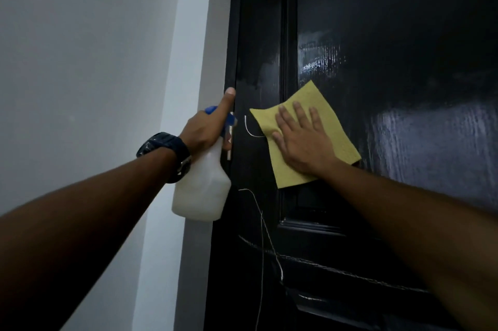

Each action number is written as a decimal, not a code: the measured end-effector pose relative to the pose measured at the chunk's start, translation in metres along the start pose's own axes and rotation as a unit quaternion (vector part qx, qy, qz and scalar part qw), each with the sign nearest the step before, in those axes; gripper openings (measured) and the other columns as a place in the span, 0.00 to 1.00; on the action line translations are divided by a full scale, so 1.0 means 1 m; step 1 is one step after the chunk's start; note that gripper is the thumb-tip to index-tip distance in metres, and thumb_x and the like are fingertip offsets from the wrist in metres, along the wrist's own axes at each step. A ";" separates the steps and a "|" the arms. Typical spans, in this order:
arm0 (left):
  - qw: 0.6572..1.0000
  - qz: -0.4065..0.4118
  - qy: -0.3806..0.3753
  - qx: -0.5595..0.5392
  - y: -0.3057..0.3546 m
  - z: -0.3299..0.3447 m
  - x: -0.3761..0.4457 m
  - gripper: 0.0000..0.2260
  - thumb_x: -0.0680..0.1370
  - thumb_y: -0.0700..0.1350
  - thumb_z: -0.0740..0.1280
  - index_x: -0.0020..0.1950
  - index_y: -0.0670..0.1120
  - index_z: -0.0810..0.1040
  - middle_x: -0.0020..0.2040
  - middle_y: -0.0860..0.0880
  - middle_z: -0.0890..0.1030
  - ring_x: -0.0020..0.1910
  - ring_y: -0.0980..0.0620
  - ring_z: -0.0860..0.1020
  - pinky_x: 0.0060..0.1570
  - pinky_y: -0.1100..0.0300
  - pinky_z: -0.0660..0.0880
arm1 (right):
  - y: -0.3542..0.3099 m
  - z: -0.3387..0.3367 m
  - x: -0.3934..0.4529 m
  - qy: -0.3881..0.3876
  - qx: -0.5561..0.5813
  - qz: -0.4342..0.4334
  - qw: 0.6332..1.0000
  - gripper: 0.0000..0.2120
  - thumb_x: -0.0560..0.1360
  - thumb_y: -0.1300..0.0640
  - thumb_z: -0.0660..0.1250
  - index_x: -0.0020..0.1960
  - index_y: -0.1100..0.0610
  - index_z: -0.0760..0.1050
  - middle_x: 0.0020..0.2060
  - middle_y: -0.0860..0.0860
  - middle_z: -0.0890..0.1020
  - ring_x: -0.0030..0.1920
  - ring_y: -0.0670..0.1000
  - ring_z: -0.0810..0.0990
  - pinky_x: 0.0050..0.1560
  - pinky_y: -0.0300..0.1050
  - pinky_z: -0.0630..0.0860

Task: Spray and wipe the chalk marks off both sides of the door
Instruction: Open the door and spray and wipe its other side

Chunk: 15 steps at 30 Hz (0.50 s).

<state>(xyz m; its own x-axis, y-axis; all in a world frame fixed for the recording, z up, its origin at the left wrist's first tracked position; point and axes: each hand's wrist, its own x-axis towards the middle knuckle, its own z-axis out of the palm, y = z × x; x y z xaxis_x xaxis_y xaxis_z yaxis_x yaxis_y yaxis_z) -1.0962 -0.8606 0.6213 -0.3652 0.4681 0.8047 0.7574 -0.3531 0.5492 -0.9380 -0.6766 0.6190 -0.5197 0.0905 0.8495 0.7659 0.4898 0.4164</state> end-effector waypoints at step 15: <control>0.998 -0.008 0.035 -0.042 -0.061 0.041 -0.006 0.37 0.75 0.77 0.49 0.38 0.45 0.78 0.32 0.46 0.81 0.34 0.47 0.83 0.50 0.49 0.80 | -0.069 0.030 0.063 0.034 -0.021 0.038 0.998 0.32 0.84 0.42 0.42 0.82 0.59 0.46 0.82 0.55 0.48 0.81 0.60 0.42 0.77 0.66 0.41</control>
<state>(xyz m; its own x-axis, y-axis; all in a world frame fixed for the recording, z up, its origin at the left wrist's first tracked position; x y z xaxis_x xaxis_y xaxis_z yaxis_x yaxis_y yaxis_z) -1.1180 -0.8084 0.5739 -0.4156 0.4183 0.8076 0.7037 -0.4147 0.5769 -1.0349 -0.6790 0.6347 -0.4339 0.0663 0.8985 0.8177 0.4476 0.3619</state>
